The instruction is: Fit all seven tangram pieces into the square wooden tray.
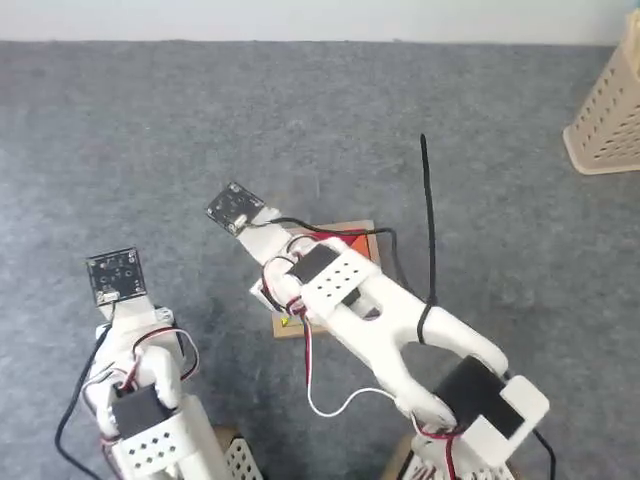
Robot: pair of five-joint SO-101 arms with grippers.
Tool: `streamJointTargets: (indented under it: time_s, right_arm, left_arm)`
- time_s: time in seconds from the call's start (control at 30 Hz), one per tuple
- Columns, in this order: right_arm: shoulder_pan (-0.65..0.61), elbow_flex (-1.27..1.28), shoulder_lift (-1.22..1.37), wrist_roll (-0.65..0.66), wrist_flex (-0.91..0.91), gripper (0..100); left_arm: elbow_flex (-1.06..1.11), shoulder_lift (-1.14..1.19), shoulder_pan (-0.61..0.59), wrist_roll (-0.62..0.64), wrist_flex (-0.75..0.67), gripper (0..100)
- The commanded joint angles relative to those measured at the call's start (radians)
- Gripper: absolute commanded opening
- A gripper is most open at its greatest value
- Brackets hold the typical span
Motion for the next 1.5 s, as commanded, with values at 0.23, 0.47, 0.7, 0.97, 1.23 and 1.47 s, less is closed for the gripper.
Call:
streamJointTargets:
  time_s: [0.23, 0.47, 0.7, 0.97, 1.23, 1.47]
  right_arm:
    - [-0.015, 0.037, -0.01, 0.037, -0.012, 0.6]
    - [-0.015, 0.057, -0.01, 0.043, -0.008, 0.6]
    - [-0.007, 0.063, -0.041, 0.041, -0.005, 0.6]
    - [0.113, 0.192, -0.269, 0.0, 0.004, 0.6]
    - [0.274, 0.482, -0.611, -0.012, 0.015, 0.7]
    - [0.47, 0.775, -0.837, -0.008, 0.015, 0.8]
  left_arm:
    - [-0.008, -0.008, 0.003, 0.015, 0.006, 1]
    - [-0.008, -0.008, 0.003, 0.015, 0.006, 1]
    - [-0.008, -0.008, 0.003, 0.015, 0.006, 1]
    - [-0.008, -0.008, 0.003, 0.015, 0.006, 1]
    - [-0.008, -0.008, 0.003, 0.015, 0.006, 1]
    - [-0.008, -0.008, 0.003, 0.015, 0.006, 1]
